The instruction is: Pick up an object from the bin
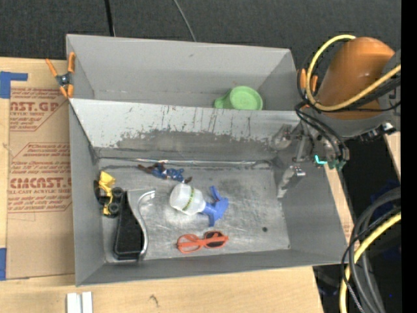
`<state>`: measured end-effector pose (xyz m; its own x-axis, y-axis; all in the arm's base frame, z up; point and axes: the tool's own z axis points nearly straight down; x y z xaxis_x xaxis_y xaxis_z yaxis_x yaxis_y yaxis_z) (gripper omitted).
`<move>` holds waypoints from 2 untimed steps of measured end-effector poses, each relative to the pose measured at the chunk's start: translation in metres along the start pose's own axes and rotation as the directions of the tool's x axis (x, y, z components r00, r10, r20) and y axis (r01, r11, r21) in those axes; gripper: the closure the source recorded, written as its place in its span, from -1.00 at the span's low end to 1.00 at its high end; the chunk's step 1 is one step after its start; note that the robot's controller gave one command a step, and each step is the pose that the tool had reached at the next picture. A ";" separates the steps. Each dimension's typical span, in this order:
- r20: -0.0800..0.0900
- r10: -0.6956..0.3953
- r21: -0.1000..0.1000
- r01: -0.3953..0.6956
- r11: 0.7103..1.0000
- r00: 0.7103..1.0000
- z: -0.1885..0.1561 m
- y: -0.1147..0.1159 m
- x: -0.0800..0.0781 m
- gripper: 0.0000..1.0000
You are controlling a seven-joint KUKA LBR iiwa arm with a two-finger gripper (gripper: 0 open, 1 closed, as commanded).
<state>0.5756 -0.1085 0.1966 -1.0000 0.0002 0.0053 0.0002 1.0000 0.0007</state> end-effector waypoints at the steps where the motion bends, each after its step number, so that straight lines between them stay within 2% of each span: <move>1: 0.007 -0.001 0.001 0.001 1.000 1.000 -0.004 0.000 -0.002 -1.00; 2: 0.012 0.084 0.000 -0.084 0.997 0.996 0.044 0.014 0.005 -1.00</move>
Offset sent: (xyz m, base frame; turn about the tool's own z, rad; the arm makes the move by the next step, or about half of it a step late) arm -0.0130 0.0238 -0.0799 0.1411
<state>0.5699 -0.0946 0.1530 -0.9965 0.0838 -0.0064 0.0838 0.9965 0.0002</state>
